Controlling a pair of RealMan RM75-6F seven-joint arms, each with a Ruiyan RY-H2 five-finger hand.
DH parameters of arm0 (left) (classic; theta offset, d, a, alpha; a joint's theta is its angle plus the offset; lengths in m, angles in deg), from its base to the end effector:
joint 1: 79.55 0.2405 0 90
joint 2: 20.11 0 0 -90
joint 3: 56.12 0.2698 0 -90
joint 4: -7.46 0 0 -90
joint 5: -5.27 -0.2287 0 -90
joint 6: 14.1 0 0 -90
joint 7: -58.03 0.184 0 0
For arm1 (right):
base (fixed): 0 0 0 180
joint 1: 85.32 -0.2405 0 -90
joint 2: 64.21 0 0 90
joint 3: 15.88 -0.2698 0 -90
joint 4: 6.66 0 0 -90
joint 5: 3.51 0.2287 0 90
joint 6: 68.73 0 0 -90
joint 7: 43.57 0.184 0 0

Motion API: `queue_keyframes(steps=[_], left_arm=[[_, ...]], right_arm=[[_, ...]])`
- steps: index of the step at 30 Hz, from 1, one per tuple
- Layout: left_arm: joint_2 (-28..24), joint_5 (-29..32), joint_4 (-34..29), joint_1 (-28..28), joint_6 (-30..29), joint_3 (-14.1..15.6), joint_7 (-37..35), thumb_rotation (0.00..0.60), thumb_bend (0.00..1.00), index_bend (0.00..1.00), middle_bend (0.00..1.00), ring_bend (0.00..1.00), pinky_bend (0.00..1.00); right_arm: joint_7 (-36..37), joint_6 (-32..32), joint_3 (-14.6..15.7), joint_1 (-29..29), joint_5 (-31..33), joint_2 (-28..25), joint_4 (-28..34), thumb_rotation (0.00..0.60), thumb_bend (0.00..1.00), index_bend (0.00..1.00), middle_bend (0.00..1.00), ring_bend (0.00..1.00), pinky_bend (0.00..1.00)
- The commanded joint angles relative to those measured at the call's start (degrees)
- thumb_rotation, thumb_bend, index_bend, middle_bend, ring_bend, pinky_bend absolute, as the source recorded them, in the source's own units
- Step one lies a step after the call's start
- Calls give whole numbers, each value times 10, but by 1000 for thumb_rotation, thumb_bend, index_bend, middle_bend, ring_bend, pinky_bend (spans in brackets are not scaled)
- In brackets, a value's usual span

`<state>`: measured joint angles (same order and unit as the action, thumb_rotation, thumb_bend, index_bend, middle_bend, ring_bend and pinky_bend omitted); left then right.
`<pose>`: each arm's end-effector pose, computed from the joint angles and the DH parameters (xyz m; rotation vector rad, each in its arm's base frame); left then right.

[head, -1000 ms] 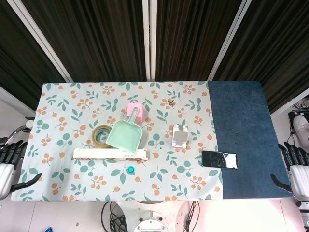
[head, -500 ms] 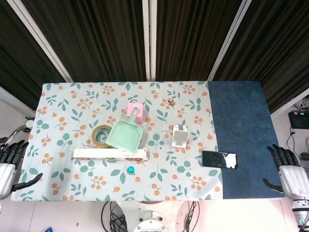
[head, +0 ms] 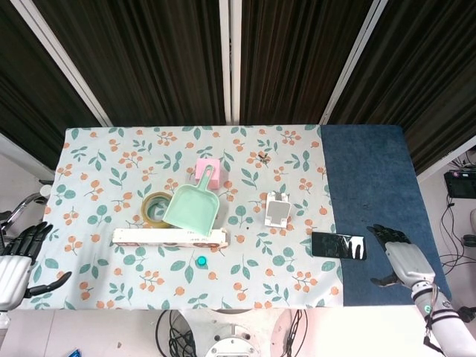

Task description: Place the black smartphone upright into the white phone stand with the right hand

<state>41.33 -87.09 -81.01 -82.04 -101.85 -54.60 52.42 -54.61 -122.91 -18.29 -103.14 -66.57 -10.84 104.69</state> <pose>-0.3430 0.1925 0.1574 -1.4753 -0.9011 -0.8963 -0.3042 -0.2523 0.0995 1.5869 -1.3335 0.5387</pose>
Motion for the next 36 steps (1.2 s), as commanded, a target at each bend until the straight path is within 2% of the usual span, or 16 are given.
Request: queue_keyframes(steps=[1, 9, 13, 21, 30, 33, 36], left_arm=[[-1, 0, 3, 2, -2, 1, -3, 151, 123, 52, 61, 68, 204], [0, 4, 6, 2, 4, 4, -19, 149, 124, 52, 52, 68, 204], [2, 3, 7, 1, 5, 5, -21, 150, 123, 52, 51, 68, 204], [-4, 3, 6, 2, 1, 3, -22, 150, 123, 52, 51, 68, 204], [-9, 6, 7, 4, 0, 4, -25, 151, 124, 53, 50, 69, 204], [-8, 7, 7, 4, 1, 4, -26, 151, 123, 52, 50, 68, 204], [-8, 7, 8, 4, 2, 4, -26, 155, 124, 52, 50, 68, 204]], right_arm=[[-83, 37, -12, -65, 94, 31, 4, 600, 0, 0, 0, 0, 0], [-203, -29, 10, -99, 178, 102, -17, 600, 0, 0, 0, 0, 0], [-232, -45, 16, -110, 204, 133, -37, 600, 0, 0, 0, 0, 0], [-259, -74, 16, -124, 234, 190, -77, 600, 0, 0, 0, 0, 0], [-255, -79, 13, -131, 236, 214, -95, 600, 0, 0, 0, 0, 0], [-252, -80, 14, -132, 232, 217, -98, 600, 0, 33, 0, 0, 0], [-252, -82, 17, -132, 229, 221, -100, 600, 0, 106, 0, 0, 0]])
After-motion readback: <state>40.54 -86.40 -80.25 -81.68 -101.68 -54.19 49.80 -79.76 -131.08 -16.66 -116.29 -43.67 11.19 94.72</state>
